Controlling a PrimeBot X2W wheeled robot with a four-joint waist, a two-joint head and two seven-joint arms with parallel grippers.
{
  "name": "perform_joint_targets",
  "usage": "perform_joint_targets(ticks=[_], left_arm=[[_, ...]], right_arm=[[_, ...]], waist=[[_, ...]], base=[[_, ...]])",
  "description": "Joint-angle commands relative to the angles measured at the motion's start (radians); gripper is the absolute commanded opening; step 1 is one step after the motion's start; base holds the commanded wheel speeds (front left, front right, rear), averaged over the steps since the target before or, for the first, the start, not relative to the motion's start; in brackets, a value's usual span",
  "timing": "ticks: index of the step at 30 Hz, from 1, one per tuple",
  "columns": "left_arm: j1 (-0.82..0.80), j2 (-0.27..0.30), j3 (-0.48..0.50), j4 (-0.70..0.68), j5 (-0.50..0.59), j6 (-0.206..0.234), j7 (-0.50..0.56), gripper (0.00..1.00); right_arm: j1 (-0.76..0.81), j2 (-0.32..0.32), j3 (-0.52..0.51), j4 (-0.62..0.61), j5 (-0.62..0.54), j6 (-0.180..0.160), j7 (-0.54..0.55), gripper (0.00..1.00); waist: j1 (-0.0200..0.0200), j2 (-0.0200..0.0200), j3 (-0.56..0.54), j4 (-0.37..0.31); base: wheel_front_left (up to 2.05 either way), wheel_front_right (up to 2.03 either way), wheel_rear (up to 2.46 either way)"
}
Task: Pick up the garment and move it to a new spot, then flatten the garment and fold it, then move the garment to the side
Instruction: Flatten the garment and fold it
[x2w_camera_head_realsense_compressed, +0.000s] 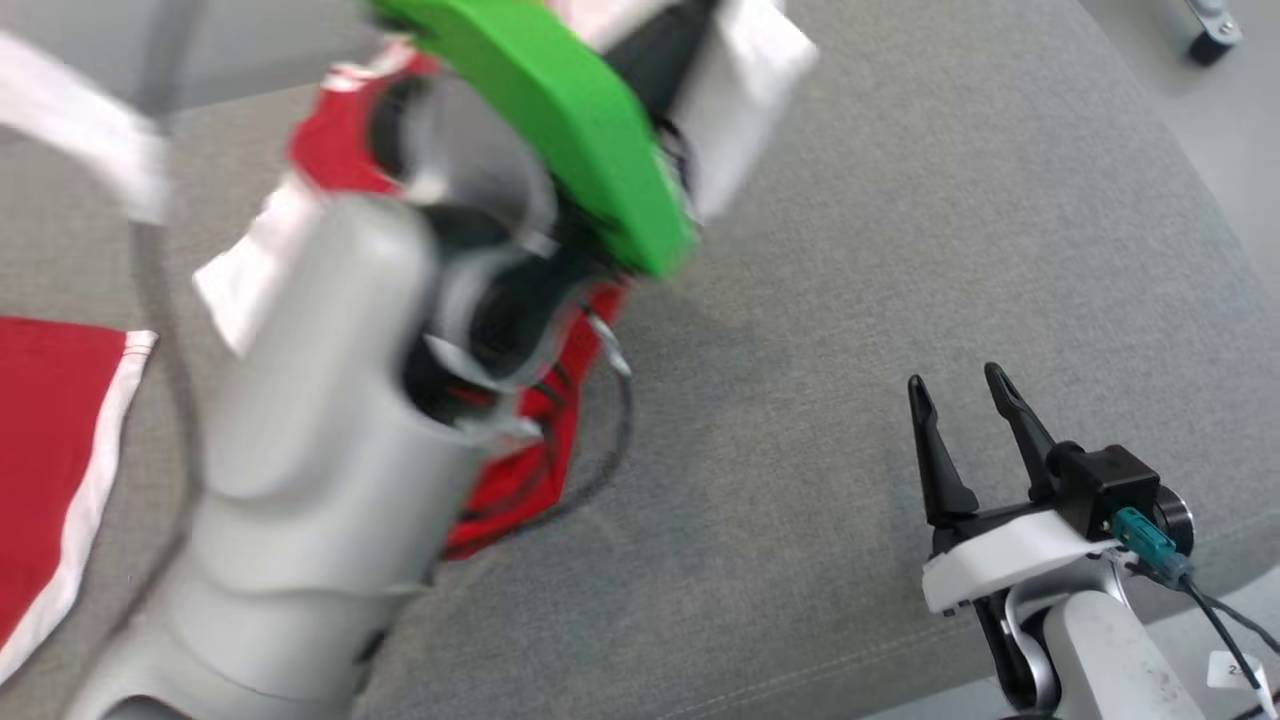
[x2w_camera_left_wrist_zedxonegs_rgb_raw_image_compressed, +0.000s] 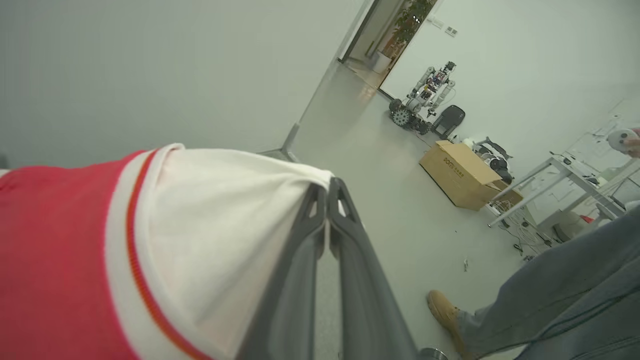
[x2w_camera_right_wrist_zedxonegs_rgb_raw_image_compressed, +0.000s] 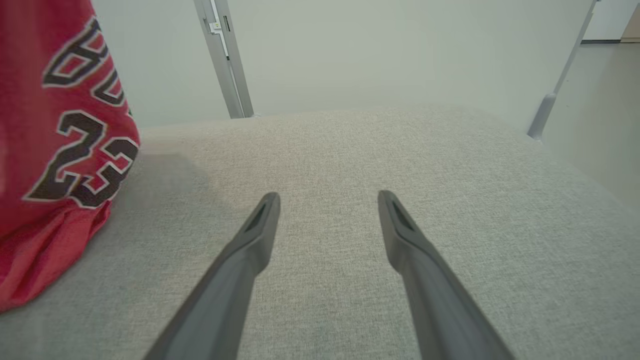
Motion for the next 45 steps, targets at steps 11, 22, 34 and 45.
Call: perform_joint_targets(ticks=[11, 22, 34, 45], left_arm=[[-0.041, -0.046, -0.335, 0.324, 0.038, 0.007, -0.207, 0.0], [-0.103, -0.042, -0.578, 0.464, -0.071, 0.02, -0.377, 0.45], [-0.119, -0.045, -0.71, 0.475, -0.051, 0.013, -0.436, 1.0], [-0.067, 0.186, -0.582, 0.273, -0.092, 0.101, -0.482, 1.0]], right_arm=[[-0.092, 0.027, 0.097, -0.001, 0.09, -0.001, -0.003, 1.0], [-0.075, 0.028, 0.135, -0.014, 0.179, -0.001, -0.003, 1.0], [-0.079, 0.026, 0.11, 0.004, 0.156, -0.001, -0.003, 1.0], [-0.02, 0.025, 0.017, 0.003, 0.035, -0.001, -0.003, 1.0]], waist=[[0.0, -0.0001, 0.176, -0.292], [0.0, -0.0001, 0.228, -0.383], [0.0, -0.0001, 0.194, -0.286], [0.0, -0.0001, 0.105, -0.051]], base=[[0.0, 0.0, 0.0], [0.0, 0.0, 0.0], [0.0, 0.0, 0.0], [0.0, 0.0, 0.0]])
